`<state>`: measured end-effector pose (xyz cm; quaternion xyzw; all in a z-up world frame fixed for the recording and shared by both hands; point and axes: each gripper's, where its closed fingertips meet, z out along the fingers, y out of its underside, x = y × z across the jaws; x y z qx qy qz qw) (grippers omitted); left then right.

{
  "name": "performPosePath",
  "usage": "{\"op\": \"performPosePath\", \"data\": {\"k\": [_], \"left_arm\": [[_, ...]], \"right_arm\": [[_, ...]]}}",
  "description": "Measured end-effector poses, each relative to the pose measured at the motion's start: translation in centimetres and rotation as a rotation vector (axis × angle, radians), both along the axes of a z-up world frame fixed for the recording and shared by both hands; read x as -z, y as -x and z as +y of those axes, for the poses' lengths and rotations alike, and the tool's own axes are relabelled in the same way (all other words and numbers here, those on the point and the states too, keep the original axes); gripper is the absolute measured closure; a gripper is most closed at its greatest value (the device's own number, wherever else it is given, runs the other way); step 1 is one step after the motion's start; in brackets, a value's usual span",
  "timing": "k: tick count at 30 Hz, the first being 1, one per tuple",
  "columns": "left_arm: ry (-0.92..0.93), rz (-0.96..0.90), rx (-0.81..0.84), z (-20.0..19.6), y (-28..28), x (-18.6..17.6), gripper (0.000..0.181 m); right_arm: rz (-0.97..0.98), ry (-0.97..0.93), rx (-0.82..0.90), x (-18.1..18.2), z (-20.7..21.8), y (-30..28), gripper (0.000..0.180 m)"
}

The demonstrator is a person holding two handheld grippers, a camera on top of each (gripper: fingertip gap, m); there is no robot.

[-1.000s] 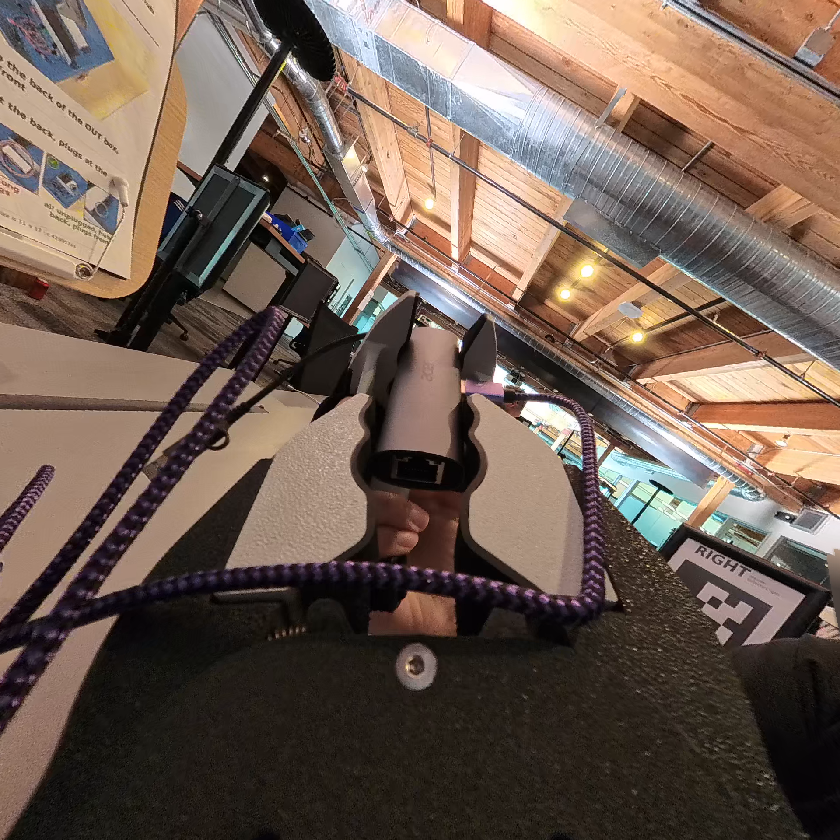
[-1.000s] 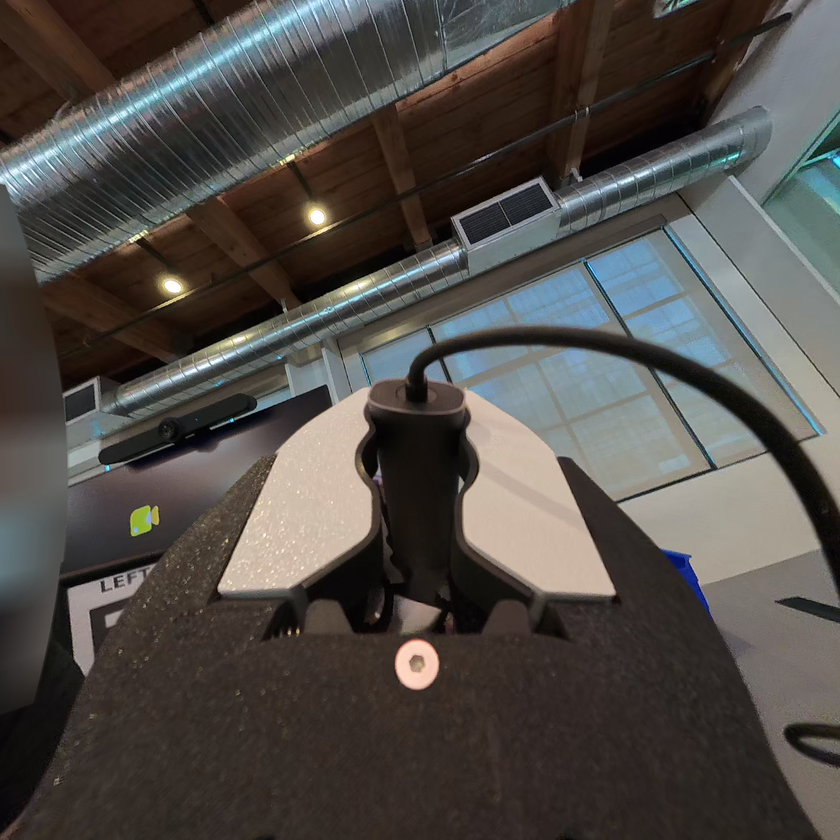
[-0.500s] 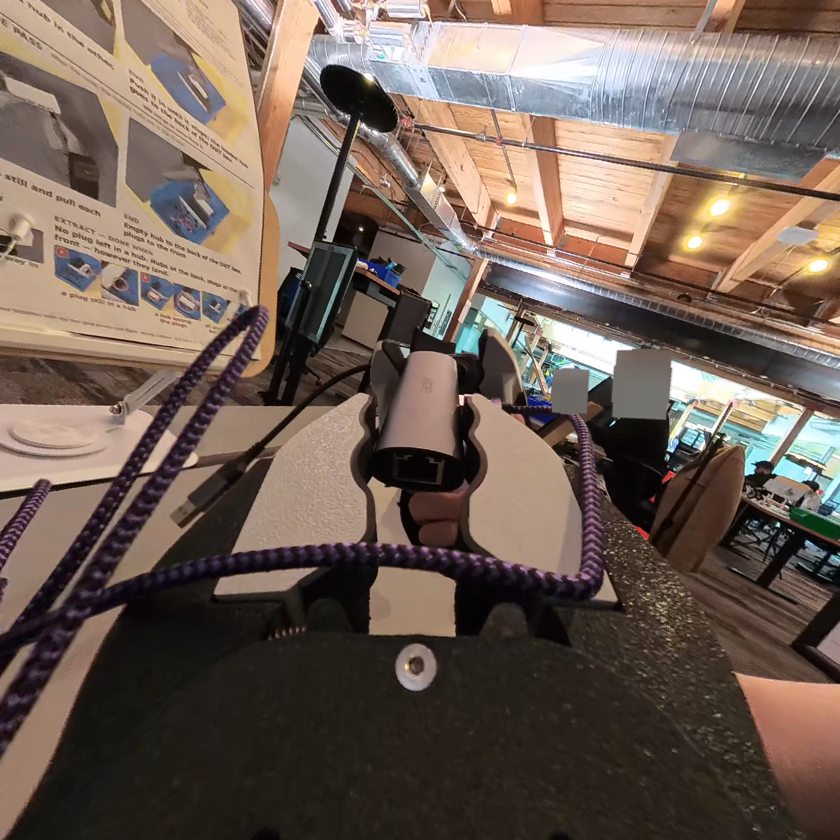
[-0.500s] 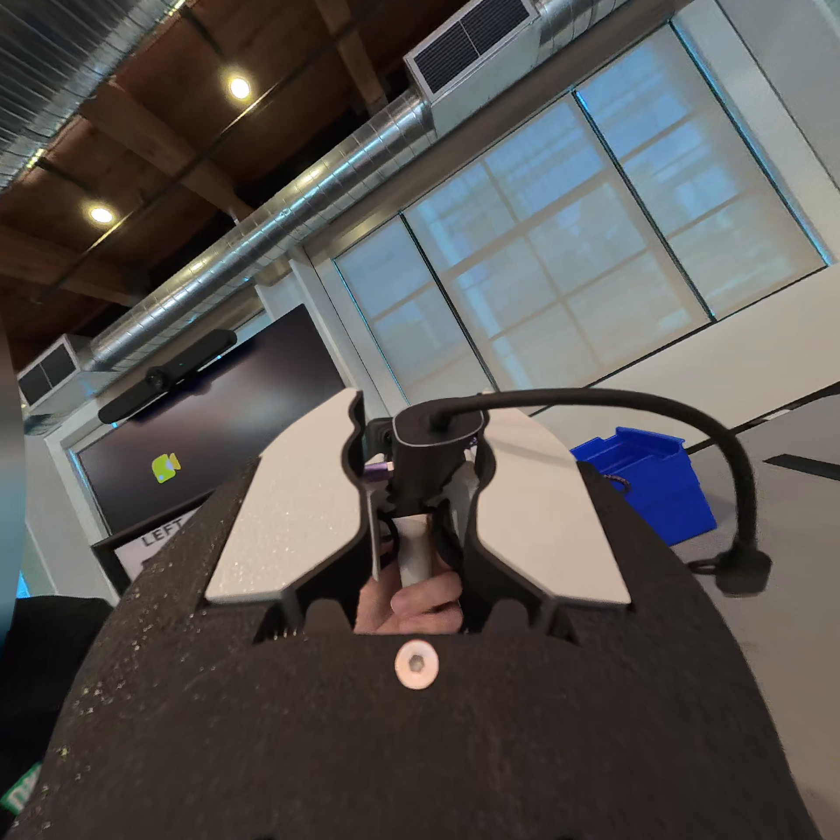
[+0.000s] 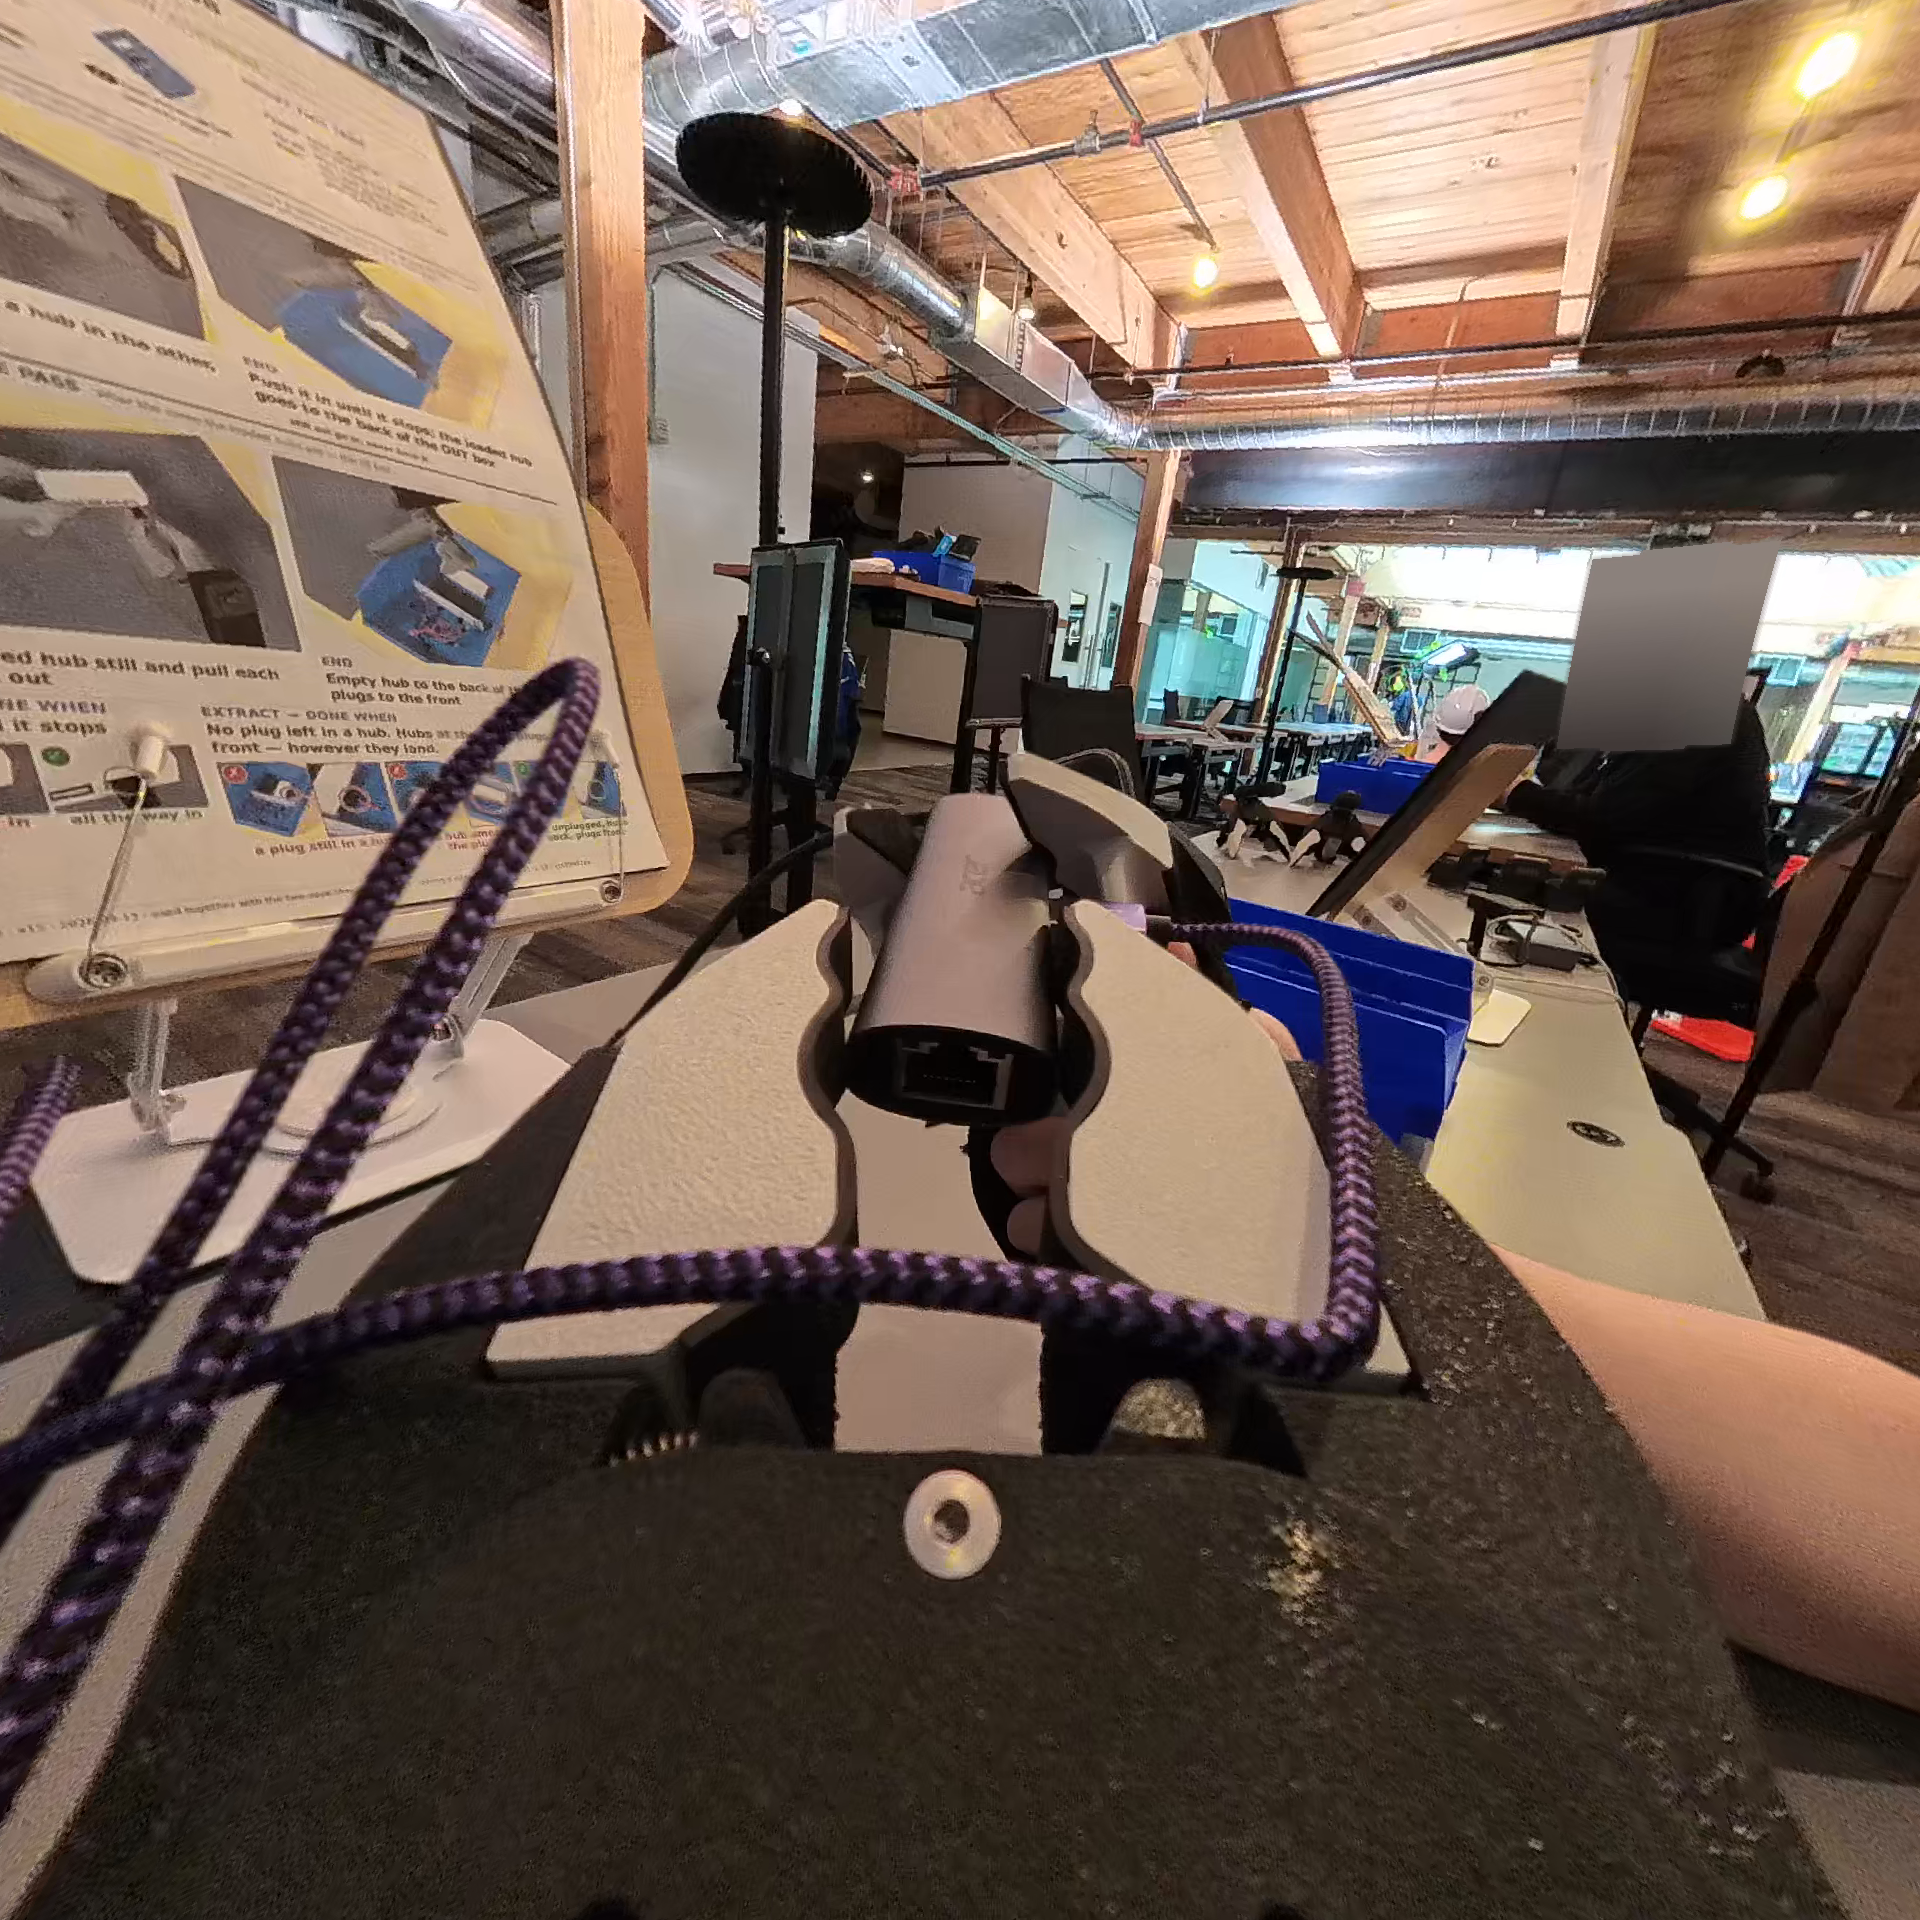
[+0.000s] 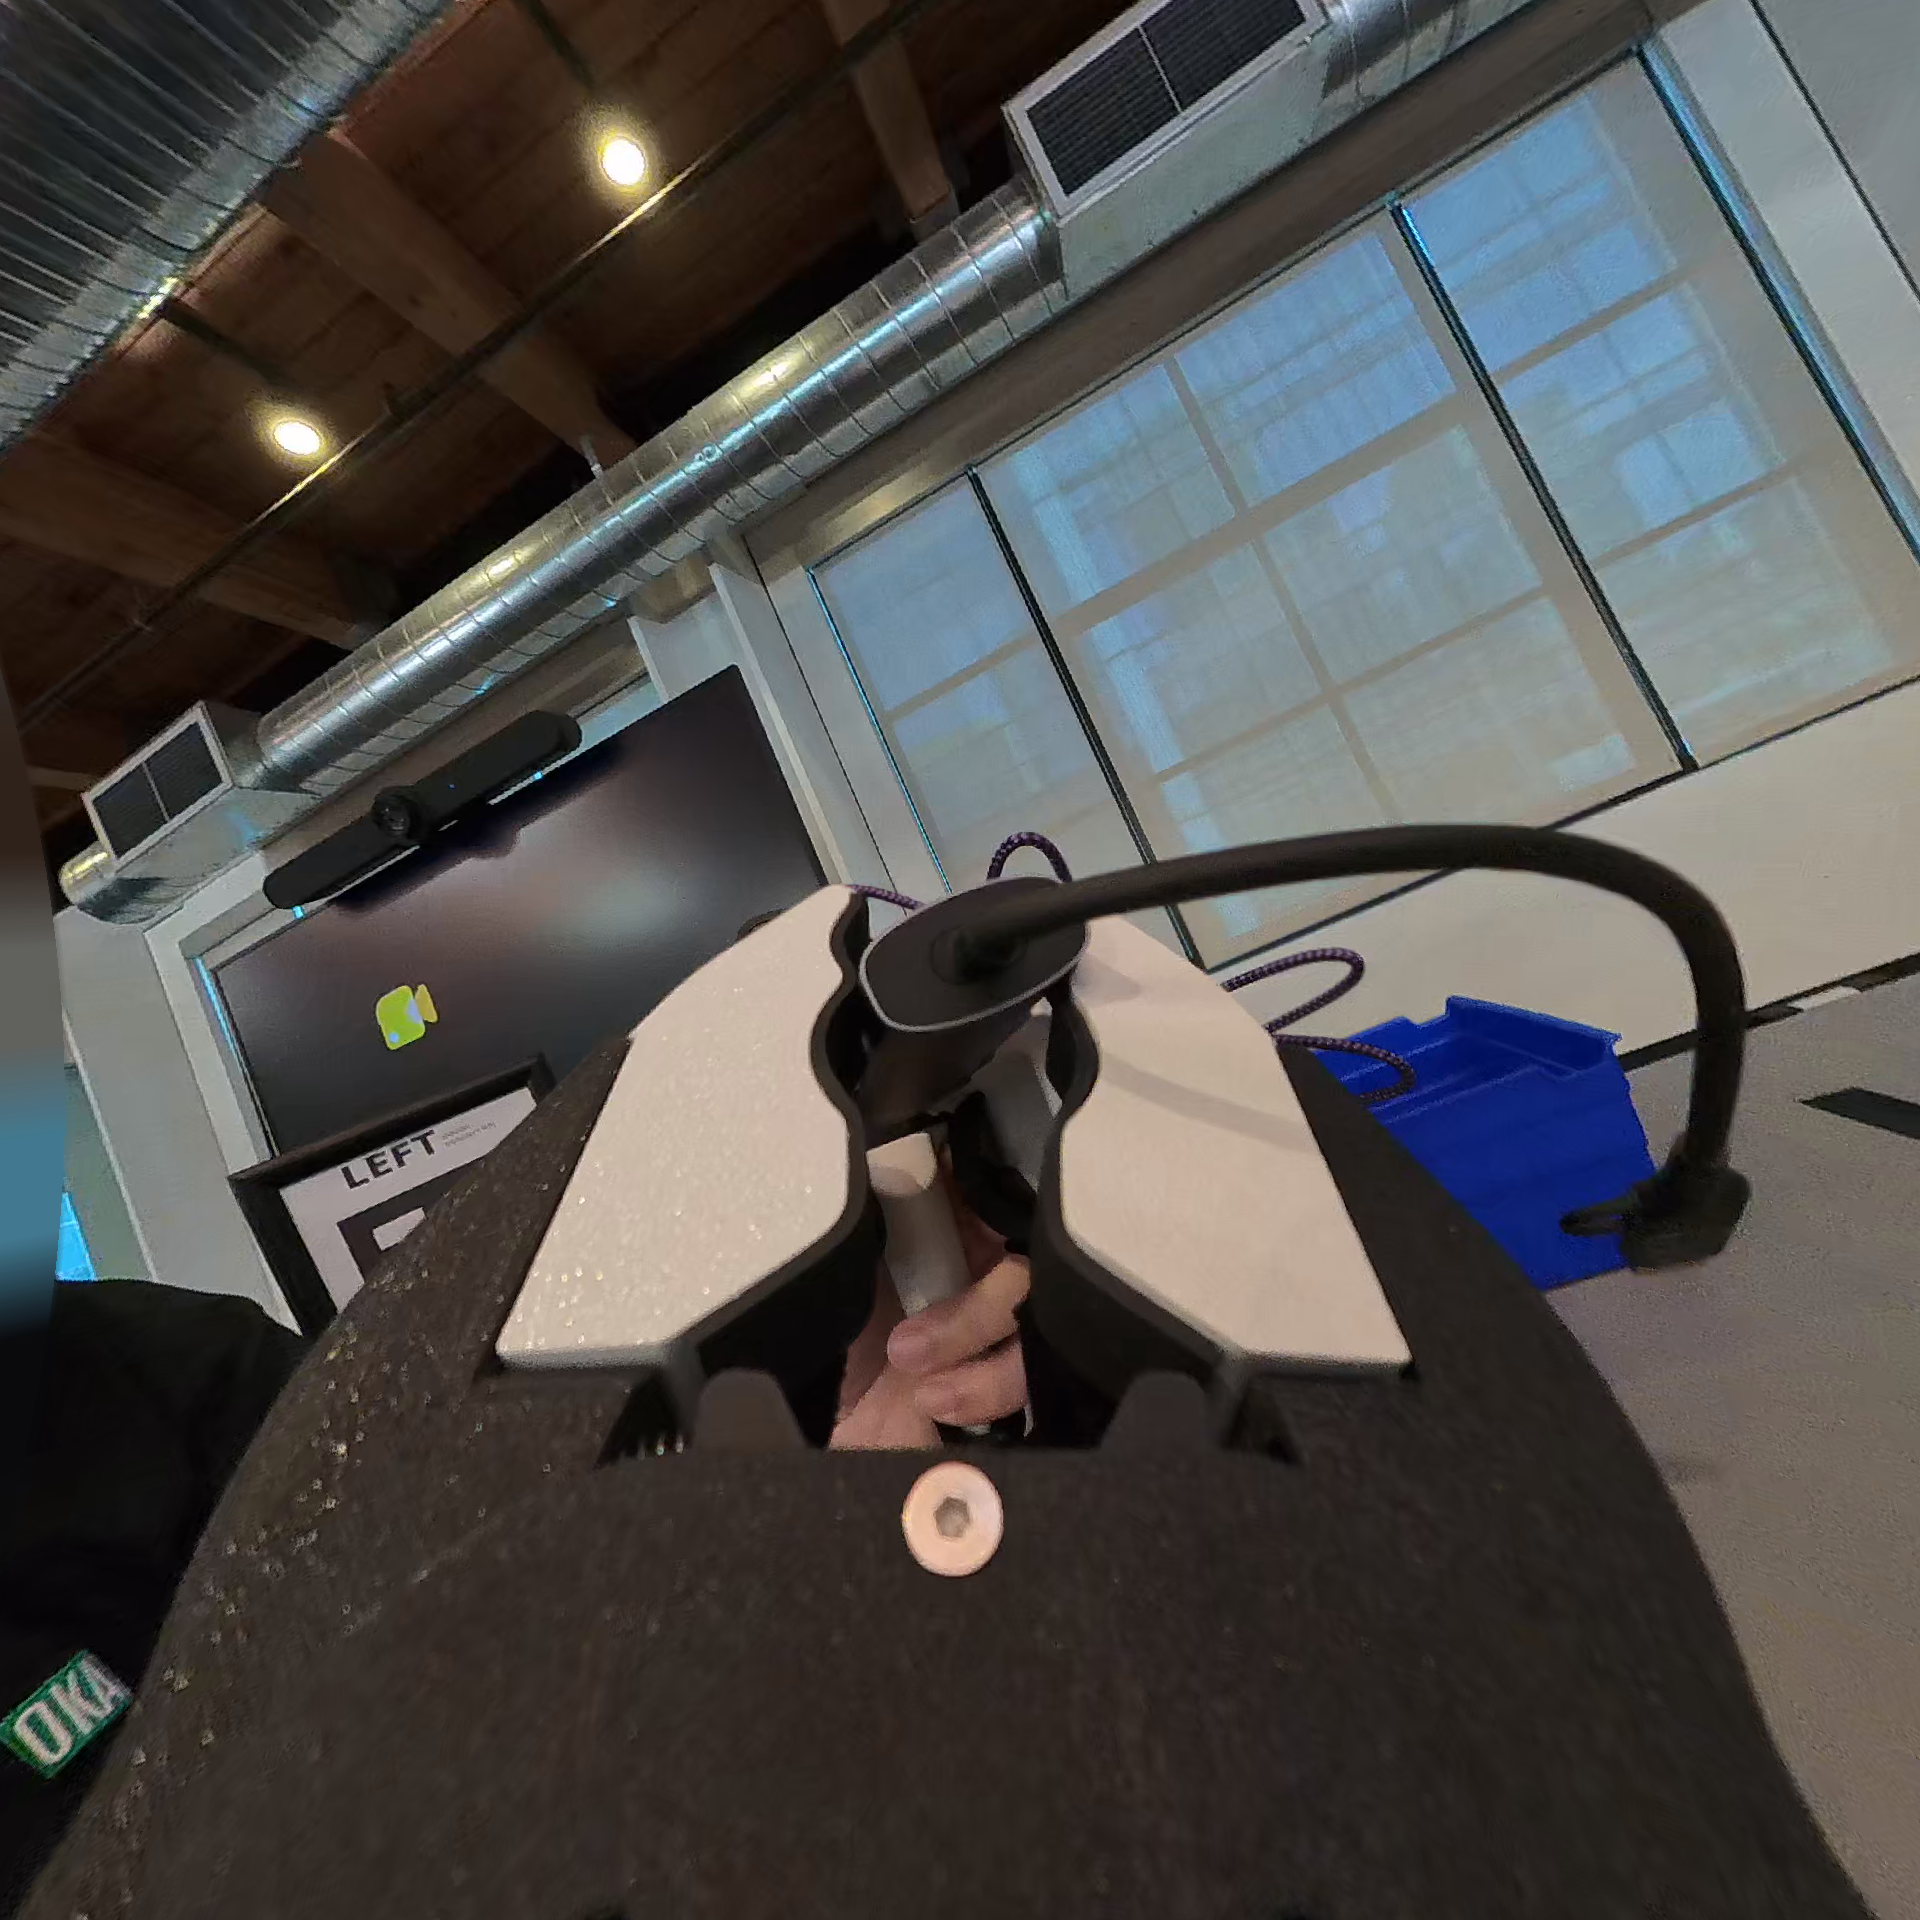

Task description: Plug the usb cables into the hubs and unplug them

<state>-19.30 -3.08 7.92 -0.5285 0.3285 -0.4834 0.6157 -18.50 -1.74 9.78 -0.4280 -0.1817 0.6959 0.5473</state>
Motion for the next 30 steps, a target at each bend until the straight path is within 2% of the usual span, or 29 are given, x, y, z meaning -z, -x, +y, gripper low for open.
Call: {"op": "performPosePath", "data": {"k": [8,21,30], "left_arm": [[-0.056,0.031,-0.033,-0.3,0.0,0.0,0.144],[-0.020,0.061,-0.007,-0.4,-0.1,0.6,0.147],[-0.053,0.043,-0.087,0.1,0.6,0.3,0.147]], "right_arm": [[0.016,-0.043,0.017,-0.7,-0.5,-0.4,0.148],[0.084,-0.005,-0.013,-0.7,-0.2,-0.6,0.147],[0.040,0.025,0.085,-0.5,0.9,-1.2,0.127]]}}
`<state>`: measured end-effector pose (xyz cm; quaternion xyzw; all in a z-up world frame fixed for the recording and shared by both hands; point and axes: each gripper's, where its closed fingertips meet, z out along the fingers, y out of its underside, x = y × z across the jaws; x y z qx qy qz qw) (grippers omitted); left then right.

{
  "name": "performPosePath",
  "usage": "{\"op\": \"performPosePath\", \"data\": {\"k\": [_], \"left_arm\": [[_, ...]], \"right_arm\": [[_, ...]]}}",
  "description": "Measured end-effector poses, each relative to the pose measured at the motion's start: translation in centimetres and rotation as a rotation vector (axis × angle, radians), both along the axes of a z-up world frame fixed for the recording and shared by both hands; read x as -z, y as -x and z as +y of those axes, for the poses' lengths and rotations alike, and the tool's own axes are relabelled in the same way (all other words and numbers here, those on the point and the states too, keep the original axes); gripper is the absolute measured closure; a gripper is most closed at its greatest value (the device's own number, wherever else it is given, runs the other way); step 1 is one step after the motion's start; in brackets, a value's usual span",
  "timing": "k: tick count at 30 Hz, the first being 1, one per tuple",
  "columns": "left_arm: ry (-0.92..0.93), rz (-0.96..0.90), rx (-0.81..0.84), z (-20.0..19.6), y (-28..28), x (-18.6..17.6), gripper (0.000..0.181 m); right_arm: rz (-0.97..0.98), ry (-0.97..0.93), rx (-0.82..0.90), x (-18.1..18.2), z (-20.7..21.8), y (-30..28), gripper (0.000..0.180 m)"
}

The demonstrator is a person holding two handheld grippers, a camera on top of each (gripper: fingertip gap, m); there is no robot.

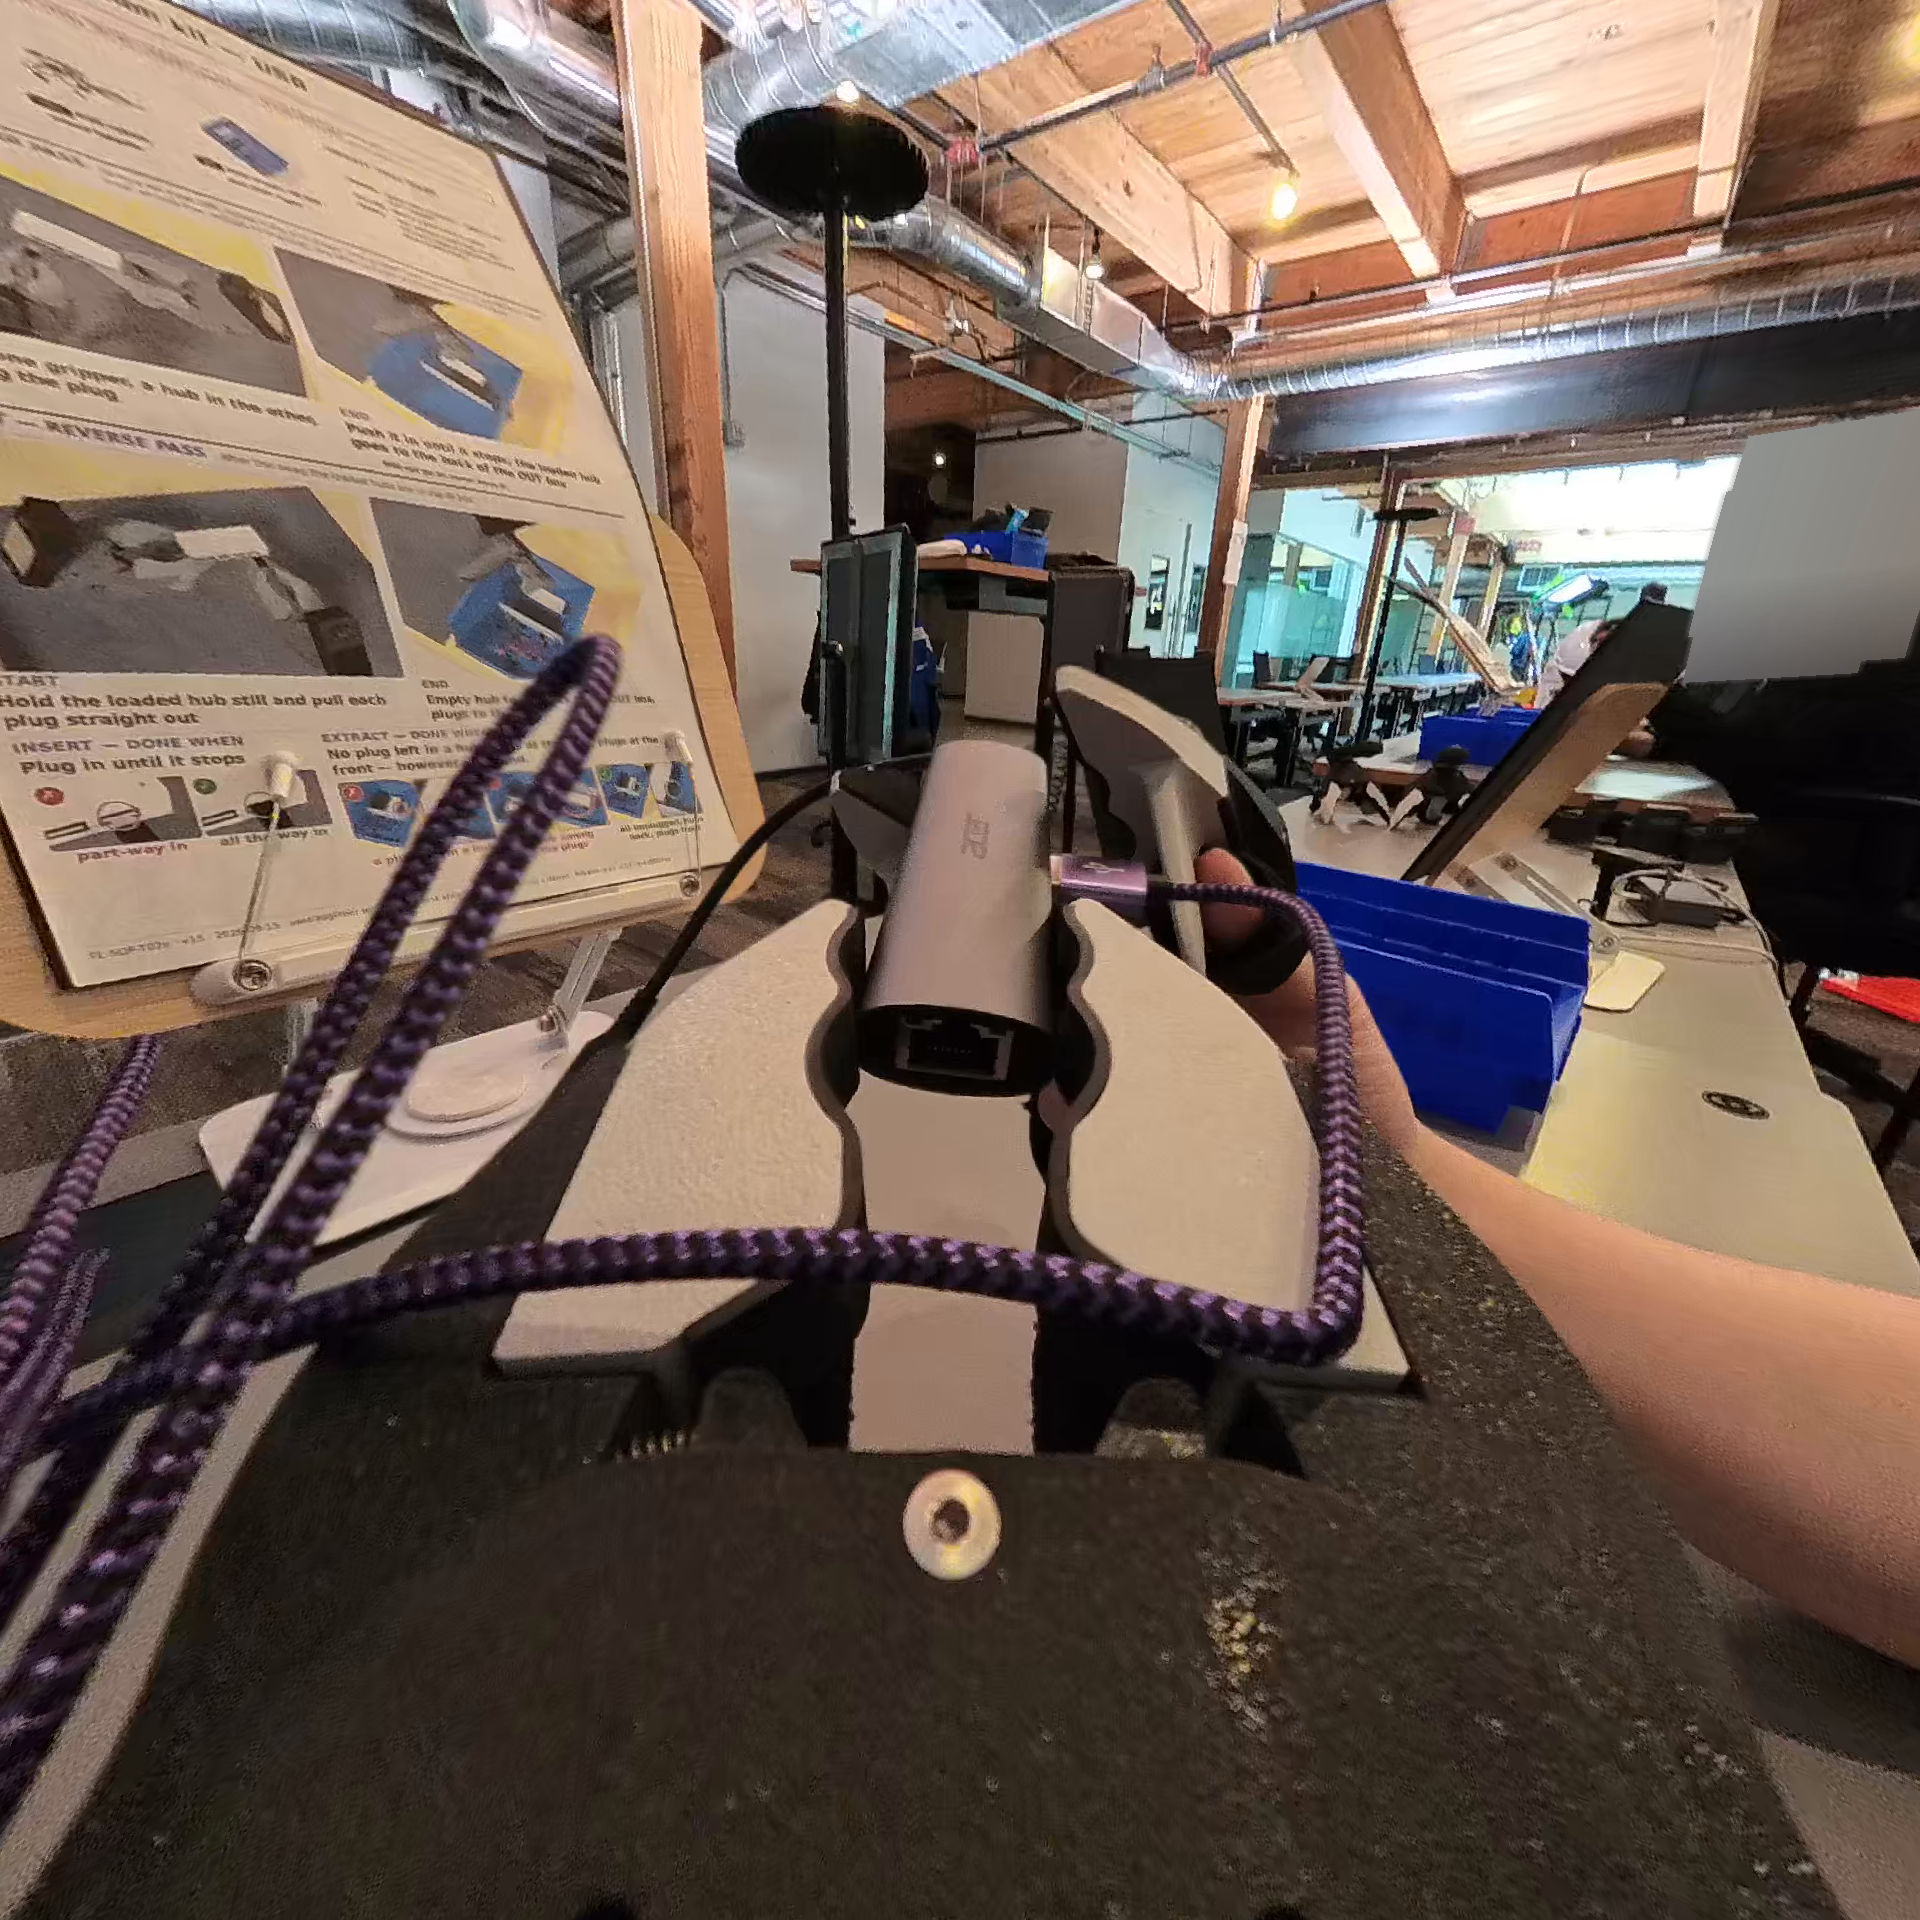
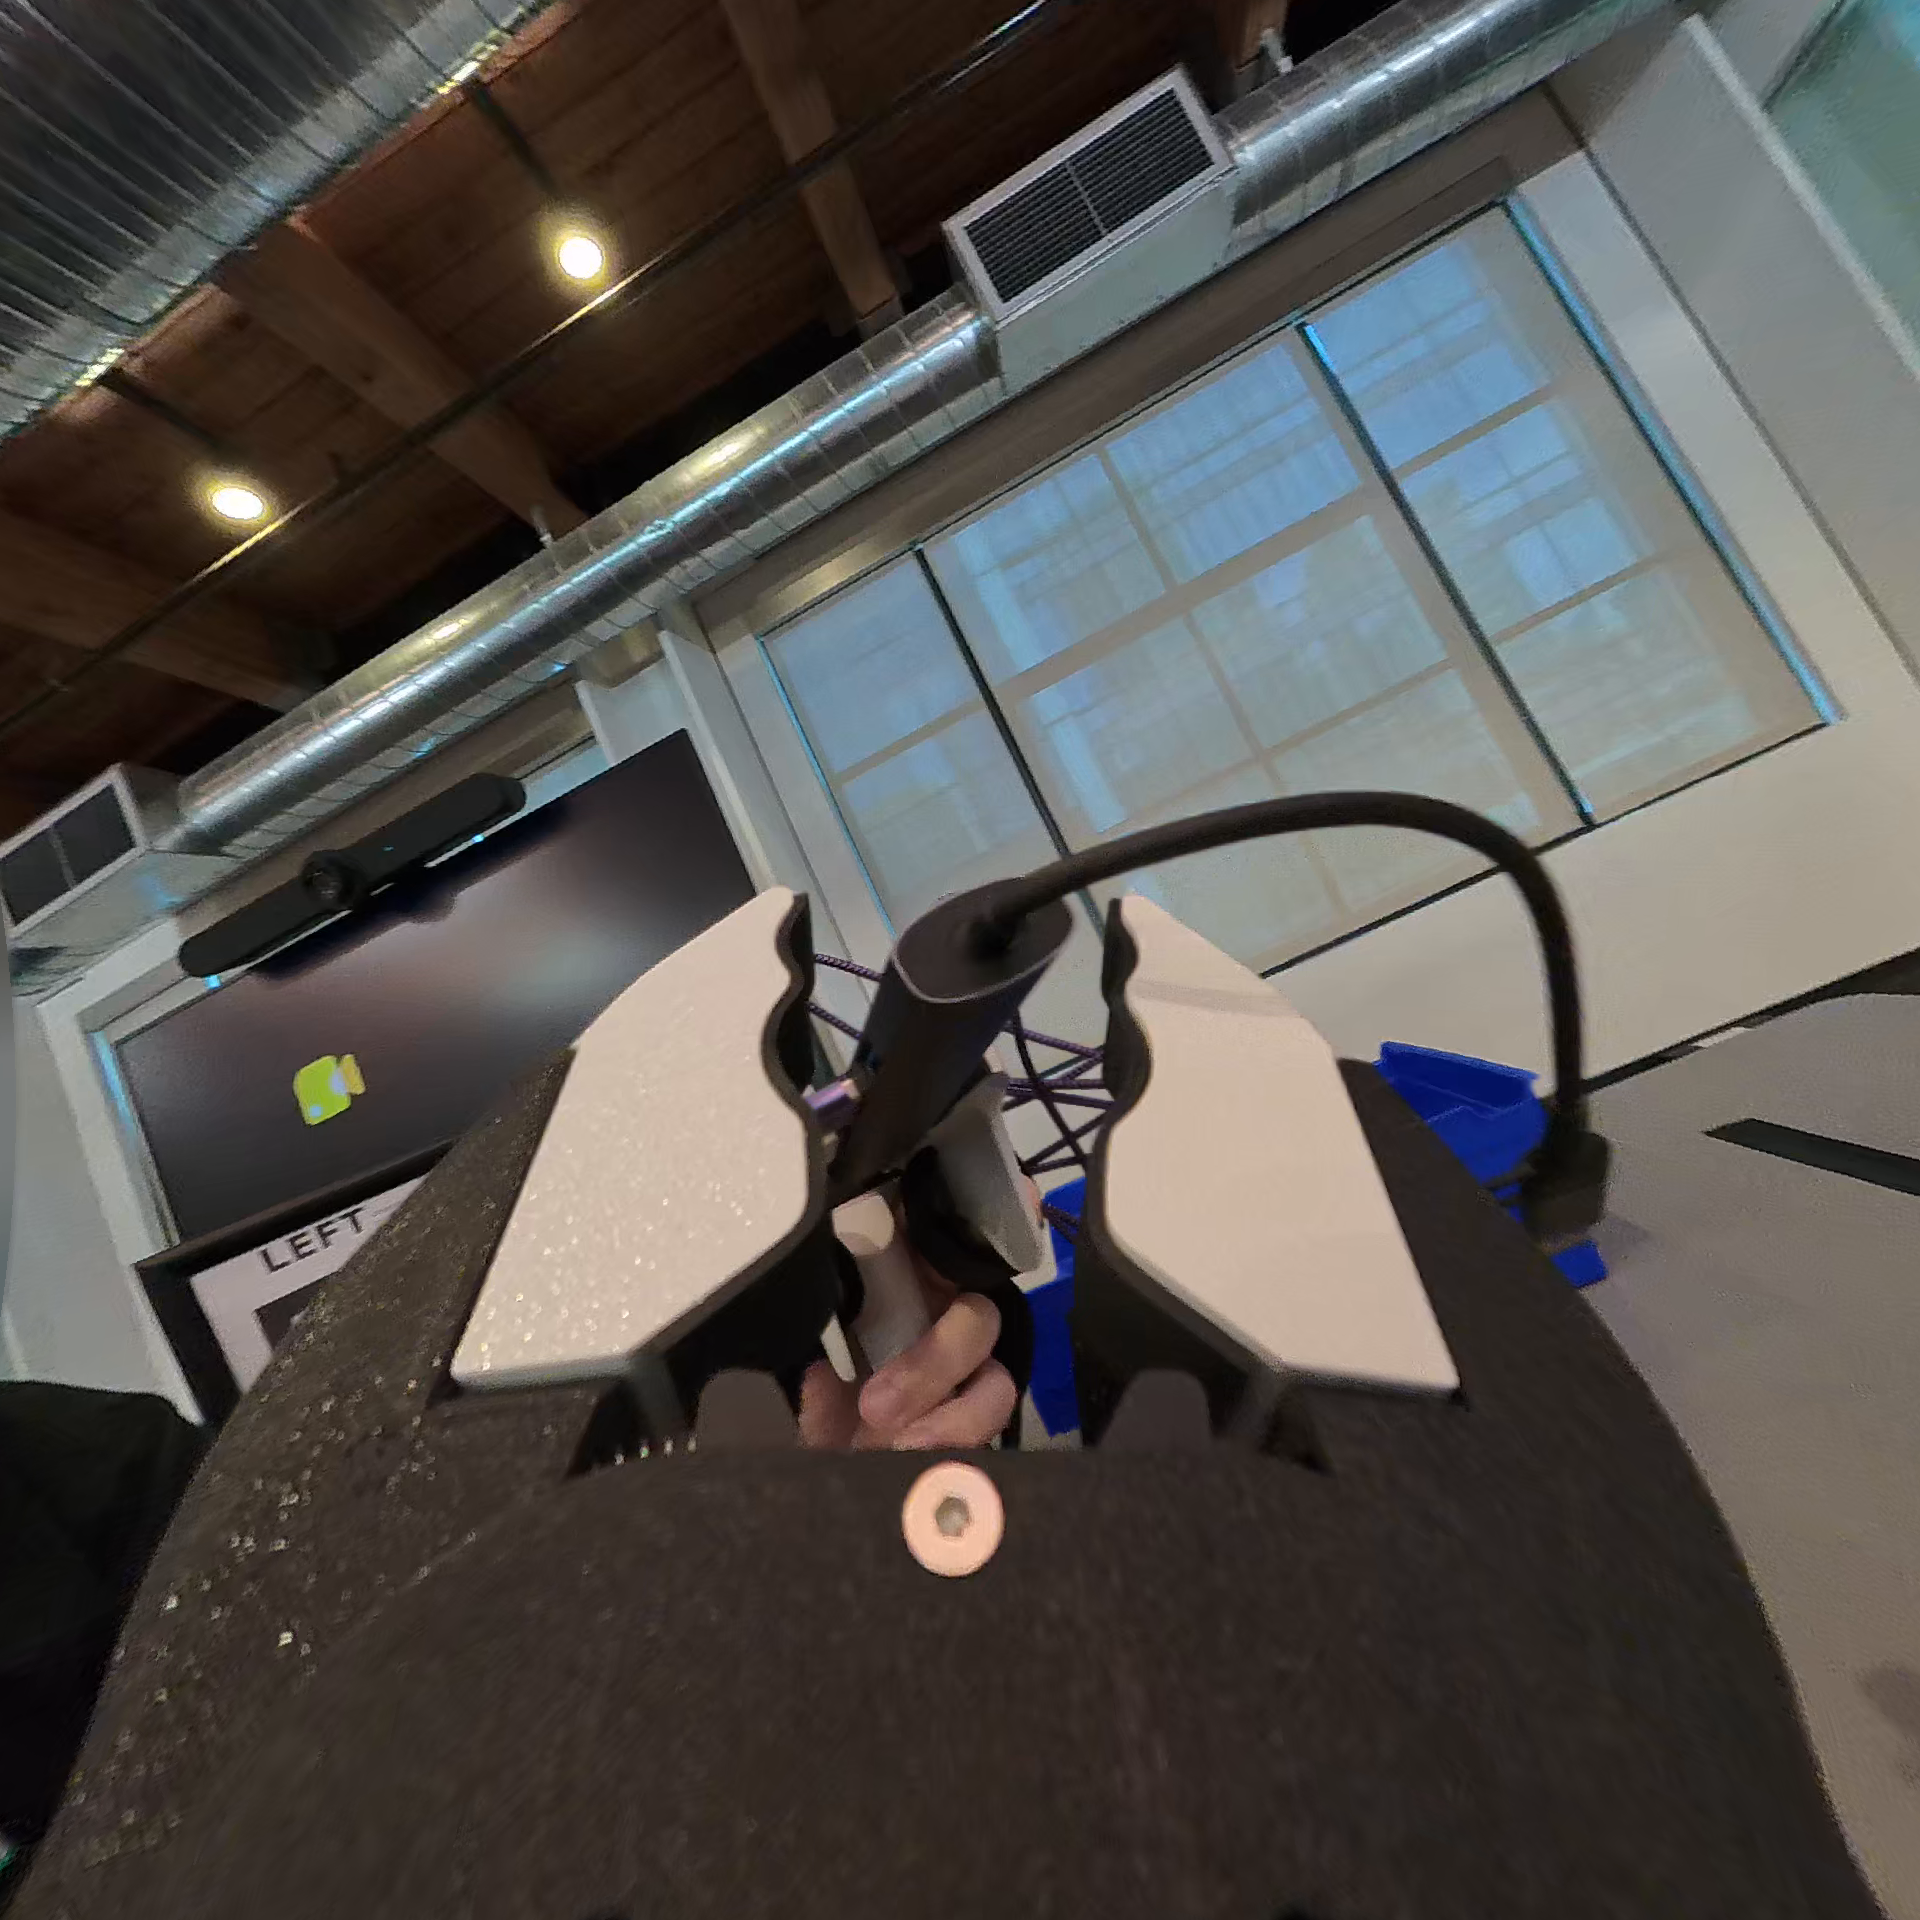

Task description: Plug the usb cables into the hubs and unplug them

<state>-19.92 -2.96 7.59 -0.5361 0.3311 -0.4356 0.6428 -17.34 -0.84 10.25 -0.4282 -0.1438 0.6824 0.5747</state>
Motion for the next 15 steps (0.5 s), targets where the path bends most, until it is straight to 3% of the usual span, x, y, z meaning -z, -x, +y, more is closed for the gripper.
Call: {"op": "performPosePath", "data": {"k": [7,11,15], "left_arm": [[-0.055,0.021,-0.187,1.7,2.6,-0.2,0.146],[-0.071,0.063,-0.339,3.2,4.3,0.4,0.146],[-0.041,0.083,-0.405,4.2,5.2,1.3,0.146]], "right_arm": [[-0.124,0.050,0.280,1.9,2.7,-2.5,0.125],[-0.362,-0.091,0.562,2.1,2.7,-3.3,0.128],[-0.623,-0.231,0.693,3.5,2.3,-1.0,0.135]]}}
